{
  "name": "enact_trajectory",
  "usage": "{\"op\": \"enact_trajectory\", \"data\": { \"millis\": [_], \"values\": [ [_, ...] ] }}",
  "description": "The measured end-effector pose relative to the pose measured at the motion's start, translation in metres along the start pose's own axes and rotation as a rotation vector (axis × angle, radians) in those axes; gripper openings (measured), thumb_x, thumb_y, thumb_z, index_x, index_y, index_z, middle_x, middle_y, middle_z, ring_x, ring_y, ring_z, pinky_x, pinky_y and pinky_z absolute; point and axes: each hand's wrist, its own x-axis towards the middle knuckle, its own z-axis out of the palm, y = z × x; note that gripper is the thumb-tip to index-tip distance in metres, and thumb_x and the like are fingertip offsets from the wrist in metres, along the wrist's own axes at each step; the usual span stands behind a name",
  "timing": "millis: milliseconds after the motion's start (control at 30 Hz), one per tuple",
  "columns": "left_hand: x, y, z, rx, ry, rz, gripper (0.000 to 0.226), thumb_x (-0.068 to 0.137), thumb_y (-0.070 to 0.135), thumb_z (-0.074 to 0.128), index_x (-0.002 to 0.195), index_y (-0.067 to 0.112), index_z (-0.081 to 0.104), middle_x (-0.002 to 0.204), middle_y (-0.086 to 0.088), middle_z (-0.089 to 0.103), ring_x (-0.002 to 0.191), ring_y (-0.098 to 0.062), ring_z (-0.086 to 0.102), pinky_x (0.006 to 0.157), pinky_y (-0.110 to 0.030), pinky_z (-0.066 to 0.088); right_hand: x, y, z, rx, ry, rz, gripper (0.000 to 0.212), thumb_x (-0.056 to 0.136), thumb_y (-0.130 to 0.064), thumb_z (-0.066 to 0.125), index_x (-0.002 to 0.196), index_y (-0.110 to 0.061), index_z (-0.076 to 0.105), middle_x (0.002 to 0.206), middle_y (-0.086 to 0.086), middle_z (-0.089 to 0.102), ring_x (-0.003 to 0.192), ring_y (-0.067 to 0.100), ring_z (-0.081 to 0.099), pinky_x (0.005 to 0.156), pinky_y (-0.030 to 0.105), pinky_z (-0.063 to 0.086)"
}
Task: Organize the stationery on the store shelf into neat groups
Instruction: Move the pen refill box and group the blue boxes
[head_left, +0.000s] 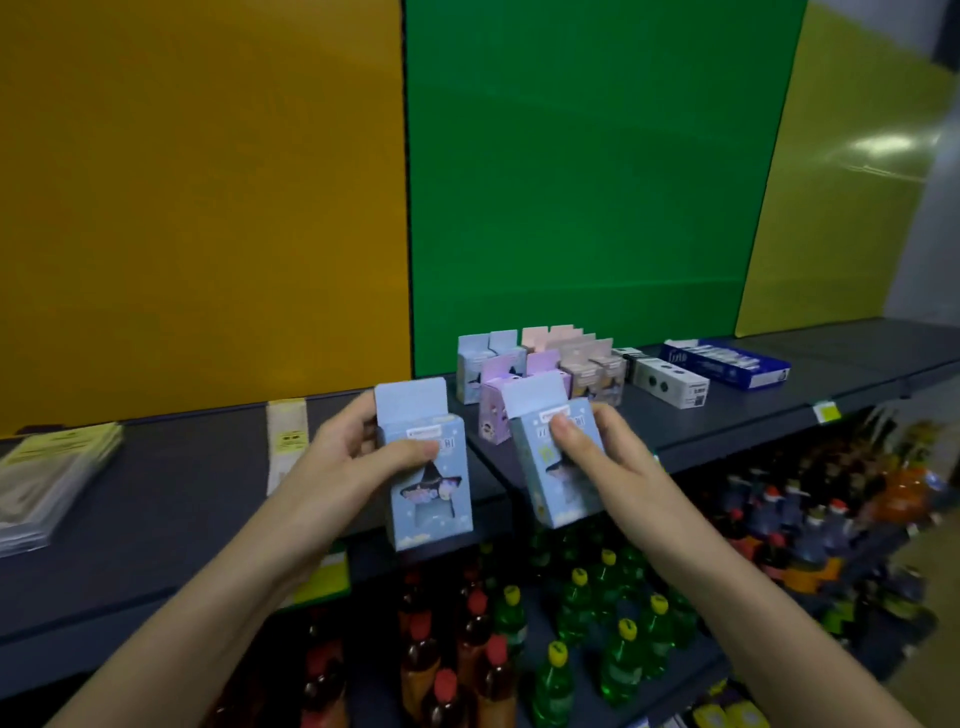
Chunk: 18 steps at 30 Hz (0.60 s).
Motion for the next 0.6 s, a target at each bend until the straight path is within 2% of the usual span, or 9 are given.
{"op": "enact_trajectory", "data": {
  "millis": [133,200,267,300,367,433,500,600],
  "values": [
    [0.045,0.015,0.008,0.107,0.044,0.104,0.032,0.066,0.013,0.071,0.097,0.019,0.066,0.095,0.007,0.074,0.083,-0.010,0.069,0.068,-0.016,0.055,0.047,-0.006,-0.041,0.001,-0.014,-0.025,0.025,0.088,-0.026,0.056,0.108,-0.011,0.054,0.089,-0.004,0.069,0.069,0.005,0.069,0.060,0.019,0.056],
    [0.070,0.024,0.010,0.167,0.046,0.152,0.030,0.066,0.013,0.071,0.095,0.020,0.065,0.094,0.011,0.073,0.081,-0.006,0.069,0.067,-0.014,0.055,0.073,-0.012,-0.060,-0.035,-0.019,-0.065,0.023,0.088,-0.023,0.057,0.107,-0.011,0.052,0.086,-0.005,0.069,0.066,0.005,0.068,0.057,0.016,0.055],
    [0.097,0.029,0.012,0.221,0.061,0.190,0.026,0.071,0.010,0.071,0.095,0.017,0.063,0.091,0.012,0.073,0.080,-0.006,0.069,0.065,-0.016,0.055,0.102,-0.016,-0.077,-0.102,-0.011,-0.120,0.026,0.087,-0.027,0.059,0.108,-0.013,0.051,0.090,-0.004,0.070,0.077,0.009,0.068,0.066,0.020,0.053],
    [0.111,0.031,0.013,0.253,0.077,0.198,0.024,0.072,0.011,0.071,0.094,0.015,0.062,0.090,0.008,0.074,0.081,-0.009,0.069,0.067,-0.022,0.054,0.117,-0.017,-0.085,-0.136,-0.012,-0.141,0.028,0.086,-0.030,0.060,0.108,-0.014,0.051,0.095,-0.002,0.071,0.084,0.012,0.067,0.071,0.024,0.051],
    [0.140,0.034,0.015,0.318,0.103,0.214,0.024,0.072,0.011,0.072,0.091,0.013,0.058,0.087,0.000,0.074,0.081,-0.017,0.066,0.068,-0.027,0.052,0.149,-0.019,-0.097,-0.190,-0.032,-0.180,0.028,0.084,-0.034,0.063,0.105,-0.018,0.052,0.105,0.003,0.069,0.090,0.015,0.063,0.070,0.028,0.045],
    [0.168,0.033,0.015,0.381,0.119,0.225,0.025,0.071,0.013,0.073,0.089,0.013,0.055,0.087,-0.003,0.070,0.078,-0.018,0.063,0.058,-0.020,0.050,0.180,-0.017,-0.105,-0.237,-0.052,-0.217,0.026,0.083,-0.032,0.064,0.102,-0.020,0.050,0.113,0.003,0.064,0.093,0.015,0.060,0.066,0.025,0.044],
    [0.192,0.030,0.016,0.442,0.125,0.213,0.028,0.071,0.016,0.074,0.090,0.013,0.055,0.087,-0.004,0.068,0.076,-0.015,0.063,0.053,-0.015,0.051,0.210,-0.015,-0.109,-0.245,-0.065,-0.247,0.027,0.084,-0.024,0.064,0.104,-0.015,0.047,0.116,0.004,0.059,0.097,0.015,0.059,0.064,0.022,0.051],
    [0.221,0.024,0.019,0.522,0.113,0.175,0.038,0.069,0.020,0.075,0.099,0.008,0.056,0.095,-0.006,0.067,0.083,-0.021,0.065,0.063,-0.025,0.057,0.247,-0.008,-0.111,-0.221,-0.104,-0.260,0.024,0.085,-0.016,0.065,0.100,-0.016,0.046,0.116,0.008,0.054,0.095,0.013,0.059,0.062,0.015,0.055]
  ]
}}
